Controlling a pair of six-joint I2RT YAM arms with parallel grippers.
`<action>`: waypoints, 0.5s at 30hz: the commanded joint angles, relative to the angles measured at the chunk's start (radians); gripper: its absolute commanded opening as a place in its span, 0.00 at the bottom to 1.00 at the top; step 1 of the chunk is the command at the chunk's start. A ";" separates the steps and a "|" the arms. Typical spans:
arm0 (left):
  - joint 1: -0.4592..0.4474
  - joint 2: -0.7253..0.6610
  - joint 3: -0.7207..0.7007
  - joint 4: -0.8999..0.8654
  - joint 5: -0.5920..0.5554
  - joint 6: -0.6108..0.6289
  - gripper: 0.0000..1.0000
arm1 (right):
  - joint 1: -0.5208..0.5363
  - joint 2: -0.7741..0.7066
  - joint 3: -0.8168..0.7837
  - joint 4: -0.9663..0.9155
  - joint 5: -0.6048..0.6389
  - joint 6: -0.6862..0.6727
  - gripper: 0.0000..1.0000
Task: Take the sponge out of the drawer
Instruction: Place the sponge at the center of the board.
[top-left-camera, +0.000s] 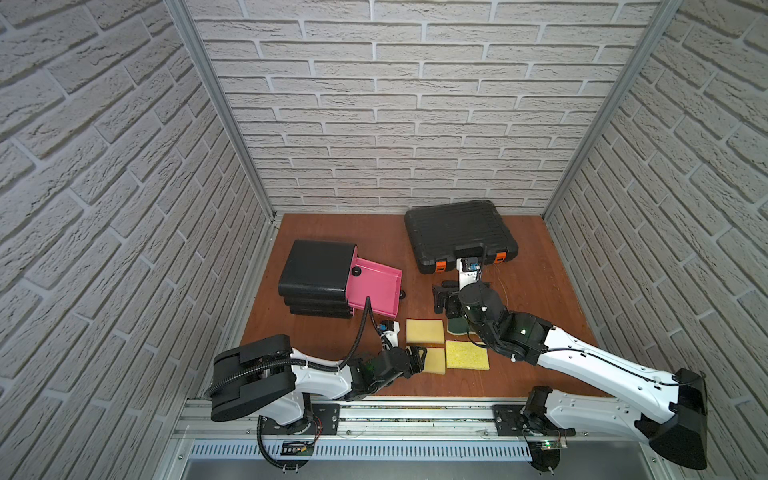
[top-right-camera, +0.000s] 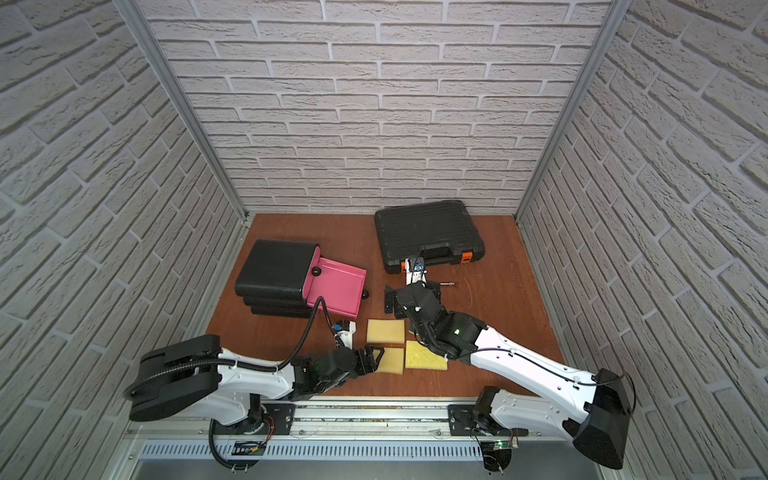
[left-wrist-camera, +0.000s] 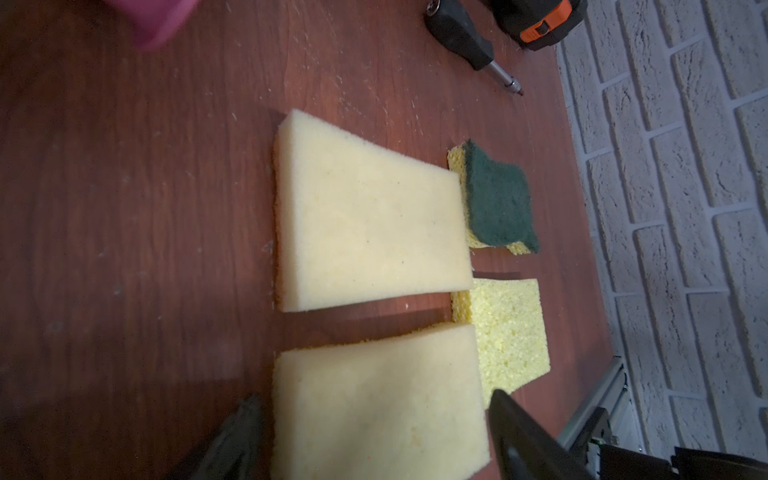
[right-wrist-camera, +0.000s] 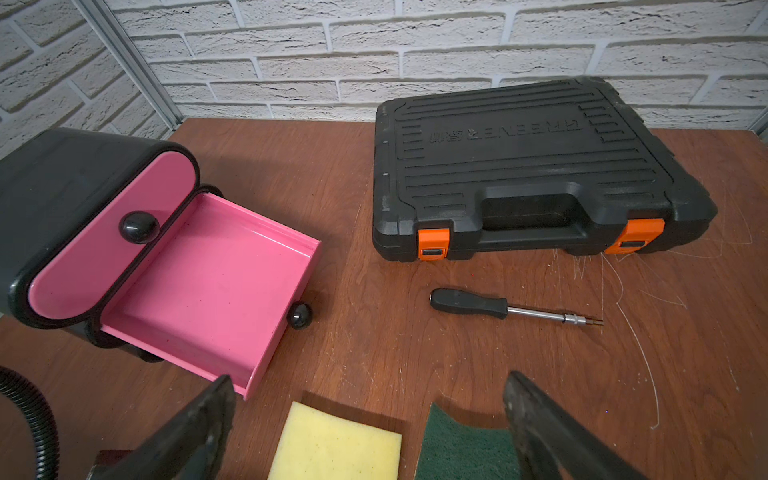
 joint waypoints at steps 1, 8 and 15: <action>-0.008 -0.025 0.010 -0.084 -0.035 0.025 0.86 | -0.007 0.001 0.004 0.018 0.023 -0.003 0.99; -0.030 -0.060 0.037 -0.139 -0.073 0.065 0.91 | -0.008 0.001 0.007 0.017 0.025 -0.010 0.99; -0.061 -0.085 0.039 -0.145 -0.118 0.095 0.98 | -0.012 0.014 0.002 0.026 0.024 -0.009 0.99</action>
